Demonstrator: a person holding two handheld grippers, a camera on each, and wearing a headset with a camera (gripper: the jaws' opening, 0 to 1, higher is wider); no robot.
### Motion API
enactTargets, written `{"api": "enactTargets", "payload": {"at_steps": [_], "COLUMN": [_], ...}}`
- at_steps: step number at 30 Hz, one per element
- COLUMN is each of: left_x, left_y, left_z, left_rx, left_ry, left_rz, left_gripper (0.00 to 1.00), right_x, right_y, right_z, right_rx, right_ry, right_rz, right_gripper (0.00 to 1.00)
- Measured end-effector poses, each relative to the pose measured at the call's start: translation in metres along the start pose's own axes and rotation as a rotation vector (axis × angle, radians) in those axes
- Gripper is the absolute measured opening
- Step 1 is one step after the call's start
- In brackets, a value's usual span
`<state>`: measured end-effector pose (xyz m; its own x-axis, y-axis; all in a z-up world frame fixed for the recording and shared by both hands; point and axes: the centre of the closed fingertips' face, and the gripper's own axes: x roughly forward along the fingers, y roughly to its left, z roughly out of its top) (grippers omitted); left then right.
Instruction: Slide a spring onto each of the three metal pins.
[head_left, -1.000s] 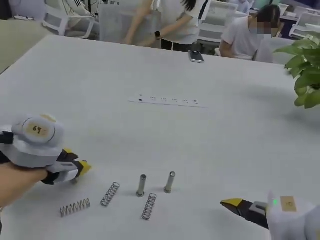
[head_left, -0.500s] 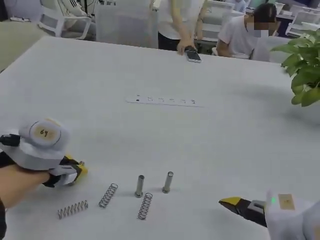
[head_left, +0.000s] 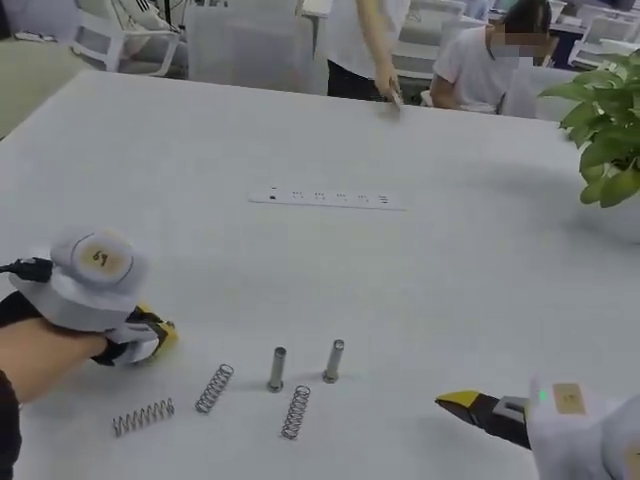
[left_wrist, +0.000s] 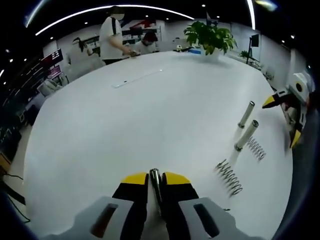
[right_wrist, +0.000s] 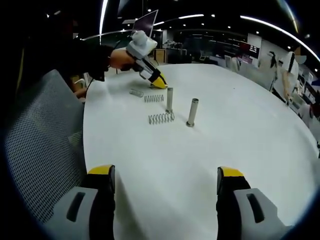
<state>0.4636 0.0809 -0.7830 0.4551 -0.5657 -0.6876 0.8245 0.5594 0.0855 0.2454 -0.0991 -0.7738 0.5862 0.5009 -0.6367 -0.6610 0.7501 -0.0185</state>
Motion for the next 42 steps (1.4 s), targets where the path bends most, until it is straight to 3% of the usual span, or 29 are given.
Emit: {"api": "enactTargets", "payload": {"at_steps": [16, 33, 42], "left_x": [-0.005, -0.032, -0.048], "left_y": [-0.004, -0.012, -0.016], "left_z": [-0.002, 0.008, 0.008], "left_rx": [-0.03, -0.048, -0.078], "left_ry": [0.022, -0.027, -0.065], "left_rz": [-0.012, -0.031, -0.038], "left_gripper": [0.0, 0.0, 0.0], "right_x": [0.0, 0.001, 0.001], "right_y": [0.002, 0.005, 0.007], "right_z": [-0.001, 0.0, 0.001], "right_rx": [0.002, -0.009, -0.021], "right_ry": [0.002, 0.004, 0.008], "right_rz": [0.006, 0.02, 0.028], "right_gripper": [0.82, 0.81, 0.8]}}
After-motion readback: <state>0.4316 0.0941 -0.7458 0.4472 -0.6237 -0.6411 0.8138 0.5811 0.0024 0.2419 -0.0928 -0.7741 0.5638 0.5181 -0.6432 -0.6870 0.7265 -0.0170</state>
